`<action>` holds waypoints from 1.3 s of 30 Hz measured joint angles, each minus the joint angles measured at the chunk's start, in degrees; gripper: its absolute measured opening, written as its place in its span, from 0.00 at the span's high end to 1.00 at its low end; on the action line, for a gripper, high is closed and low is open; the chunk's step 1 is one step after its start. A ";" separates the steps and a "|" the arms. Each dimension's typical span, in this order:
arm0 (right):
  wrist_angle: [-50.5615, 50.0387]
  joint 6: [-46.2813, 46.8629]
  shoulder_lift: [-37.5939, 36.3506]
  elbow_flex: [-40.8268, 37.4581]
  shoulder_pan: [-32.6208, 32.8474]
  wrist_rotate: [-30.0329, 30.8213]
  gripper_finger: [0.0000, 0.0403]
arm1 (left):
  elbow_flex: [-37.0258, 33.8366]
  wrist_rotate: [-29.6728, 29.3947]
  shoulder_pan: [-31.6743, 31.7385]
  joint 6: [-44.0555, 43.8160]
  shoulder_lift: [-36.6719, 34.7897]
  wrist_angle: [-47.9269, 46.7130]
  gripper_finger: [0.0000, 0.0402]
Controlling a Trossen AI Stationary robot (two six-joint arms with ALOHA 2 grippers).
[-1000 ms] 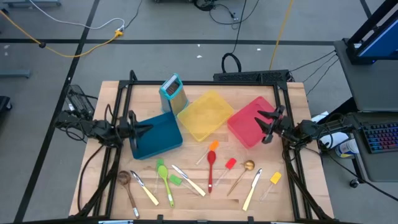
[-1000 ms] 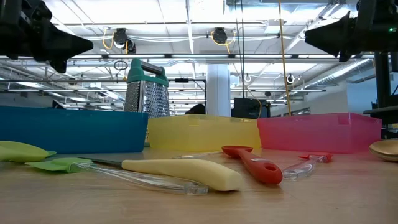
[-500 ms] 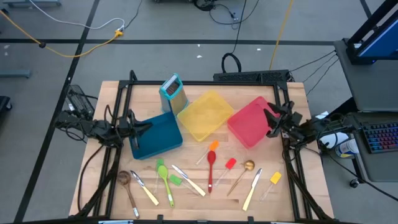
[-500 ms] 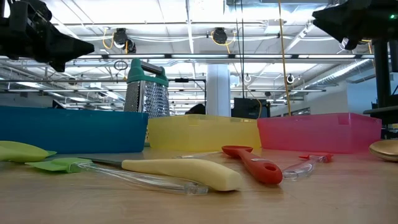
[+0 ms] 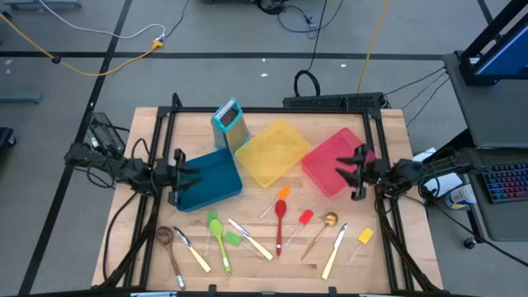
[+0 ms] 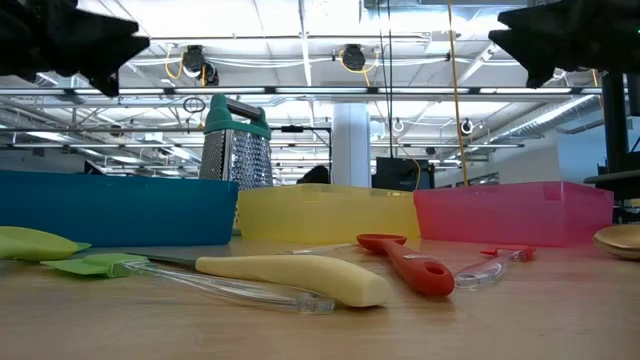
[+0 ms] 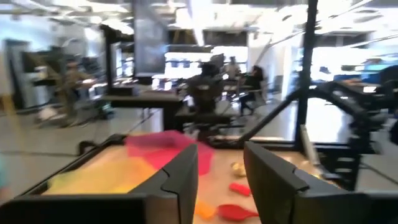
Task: Pick & Place Kitchen Items
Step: Put the green serving spoon into the blue bin
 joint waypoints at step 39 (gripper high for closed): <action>28.54 -7.61 58.60 16.25 -0.06 -18.44 0.61 | 52.09 -9.06 -11.26 -33.54 64.52 -23.15 0.64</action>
